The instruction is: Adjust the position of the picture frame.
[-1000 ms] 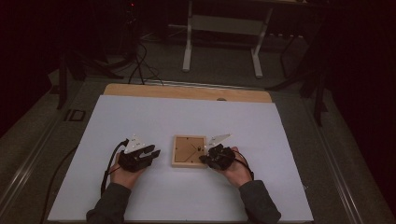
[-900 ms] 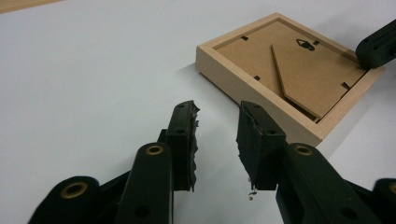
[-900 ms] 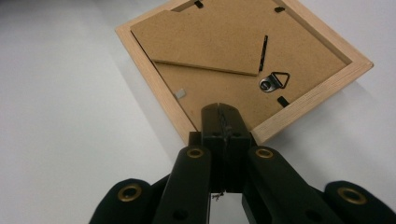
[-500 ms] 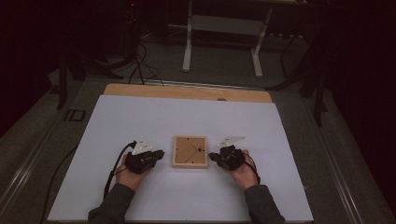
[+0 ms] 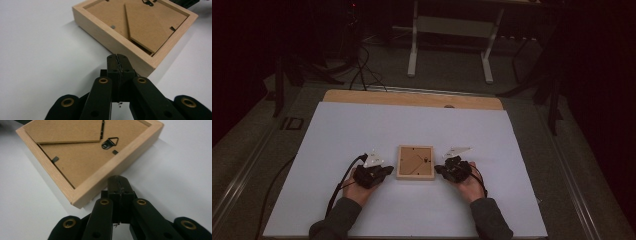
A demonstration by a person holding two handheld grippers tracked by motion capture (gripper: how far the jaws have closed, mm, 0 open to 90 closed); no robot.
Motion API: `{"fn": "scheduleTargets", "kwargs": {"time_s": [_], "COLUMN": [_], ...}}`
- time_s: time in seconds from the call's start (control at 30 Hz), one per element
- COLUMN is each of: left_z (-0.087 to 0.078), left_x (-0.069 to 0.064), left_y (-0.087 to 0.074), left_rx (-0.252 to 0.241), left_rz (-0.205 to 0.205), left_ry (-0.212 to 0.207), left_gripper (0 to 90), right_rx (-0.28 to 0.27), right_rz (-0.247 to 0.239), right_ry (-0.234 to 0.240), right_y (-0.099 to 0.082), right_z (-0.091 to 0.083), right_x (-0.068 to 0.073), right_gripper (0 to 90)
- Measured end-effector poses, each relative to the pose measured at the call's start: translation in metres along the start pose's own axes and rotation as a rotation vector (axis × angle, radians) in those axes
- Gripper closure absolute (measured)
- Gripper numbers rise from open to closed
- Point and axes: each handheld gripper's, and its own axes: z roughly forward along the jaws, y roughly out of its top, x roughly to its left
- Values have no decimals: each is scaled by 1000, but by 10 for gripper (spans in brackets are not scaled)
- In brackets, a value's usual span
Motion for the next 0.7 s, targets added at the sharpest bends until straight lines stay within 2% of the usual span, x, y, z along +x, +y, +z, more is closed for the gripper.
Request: {"fn": "scheduleTargets", "kwargs": {"time_s": [0.07,0.2,0.6,0.7], "left_z": [3,5,-1,-4], "left_x": [-3,-4,1,2], "left_y": [1,2,-2,-5], "left_rx": [3,20,25,21], "left_rz": [3,0,-20,-38], "left_ry": [-8,-4,9,16], "left_gripper": [900,900,900,900], "right_rx": [4,2,-5,-5], "right_rz": [-5,5,-10,-14], "right_ry": [-12,-5,11,19], "right_y": [0,-1,1,2], "right_z": [2,2,6,8], "right_x": [1,0,6,9], "right_gripper": [899,899,899,899]}}
